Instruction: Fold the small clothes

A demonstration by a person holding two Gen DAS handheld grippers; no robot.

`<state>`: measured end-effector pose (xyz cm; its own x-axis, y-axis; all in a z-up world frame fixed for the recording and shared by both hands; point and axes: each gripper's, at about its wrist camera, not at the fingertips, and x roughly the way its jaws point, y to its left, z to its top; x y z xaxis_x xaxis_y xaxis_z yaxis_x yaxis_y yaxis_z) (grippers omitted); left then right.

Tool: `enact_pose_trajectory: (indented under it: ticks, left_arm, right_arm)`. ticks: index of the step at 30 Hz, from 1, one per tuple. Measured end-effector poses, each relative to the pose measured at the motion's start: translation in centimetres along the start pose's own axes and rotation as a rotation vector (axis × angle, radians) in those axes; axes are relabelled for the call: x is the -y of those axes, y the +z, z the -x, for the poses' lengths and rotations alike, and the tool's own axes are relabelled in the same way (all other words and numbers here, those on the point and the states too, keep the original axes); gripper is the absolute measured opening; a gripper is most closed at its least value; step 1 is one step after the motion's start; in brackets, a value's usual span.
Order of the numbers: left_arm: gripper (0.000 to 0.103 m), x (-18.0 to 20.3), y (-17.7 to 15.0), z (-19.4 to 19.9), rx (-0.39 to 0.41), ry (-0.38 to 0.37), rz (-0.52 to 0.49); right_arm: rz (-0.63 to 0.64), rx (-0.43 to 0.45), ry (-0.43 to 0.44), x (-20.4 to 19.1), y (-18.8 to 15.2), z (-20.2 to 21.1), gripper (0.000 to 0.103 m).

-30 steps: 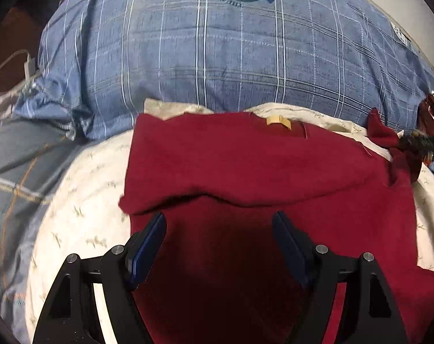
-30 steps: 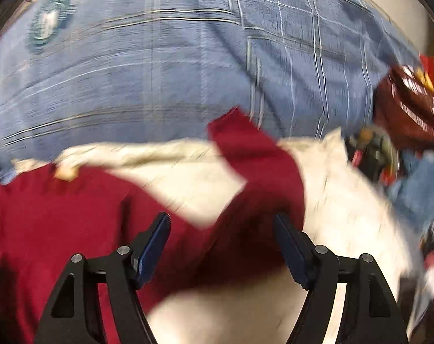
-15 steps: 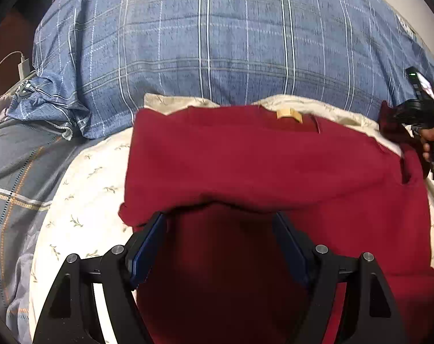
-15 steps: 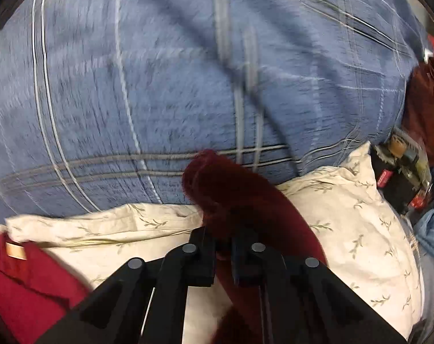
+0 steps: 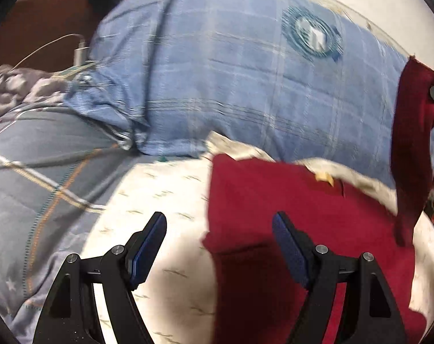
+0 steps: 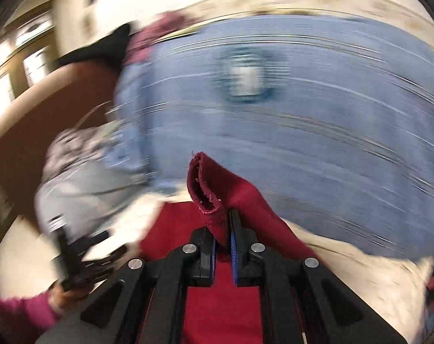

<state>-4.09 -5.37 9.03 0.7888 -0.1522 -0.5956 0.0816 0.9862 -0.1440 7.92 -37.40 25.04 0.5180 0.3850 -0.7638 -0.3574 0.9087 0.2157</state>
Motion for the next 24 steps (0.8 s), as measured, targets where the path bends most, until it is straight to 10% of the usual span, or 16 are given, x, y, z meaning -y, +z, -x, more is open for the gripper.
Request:
enact_pose_trajectory:
  ticks: [6,11,16,24]
  left_arm:
    - [0.076,-2.9,0.5,0.4,0.029,0.059,0.083]
    - [0.076,-3.3,1.2,-0.9,0.019,0.049,0.103]
    - [0.076,-3.0,1.5,-1.4,0.023,0.027,0.075]
    - [0.076,-1.6,0.8,-3.1,-0.041,0.041,0.045]
  right_arm:
    - [0.043,-0.22,0.188,-5.6,-0.2,-12.1,0.008]
    - [0.088,-0.246,-0.049,-5.0,-1.5,-16.7,0.035]
    - [-0.087,-0.128,-0.051,-0.2,-4.1,-11.8,0.062]
    - [-0.214,-0.131,-0.479,10.2,-10.0,-7.0,0.07]
